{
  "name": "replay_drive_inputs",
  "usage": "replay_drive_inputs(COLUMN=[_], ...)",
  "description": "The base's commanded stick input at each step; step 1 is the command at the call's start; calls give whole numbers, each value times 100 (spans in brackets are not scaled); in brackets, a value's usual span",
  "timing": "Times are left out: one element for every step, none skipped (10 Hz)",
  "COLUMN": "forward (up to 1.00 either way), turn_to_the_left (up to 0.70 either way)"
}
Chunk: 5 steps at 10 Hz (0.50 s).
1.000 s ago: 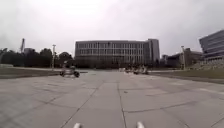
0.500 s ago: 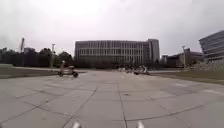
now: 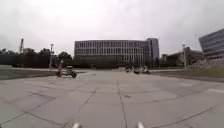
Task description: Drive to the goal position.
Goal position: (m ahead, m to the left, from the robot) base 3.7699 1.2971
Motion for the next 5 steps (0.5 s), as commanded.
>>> replay_drive_inputs(forward=[50, 50, 50, 50, 50], turn_to_the_left=[0, 0, 0, 0, 0])
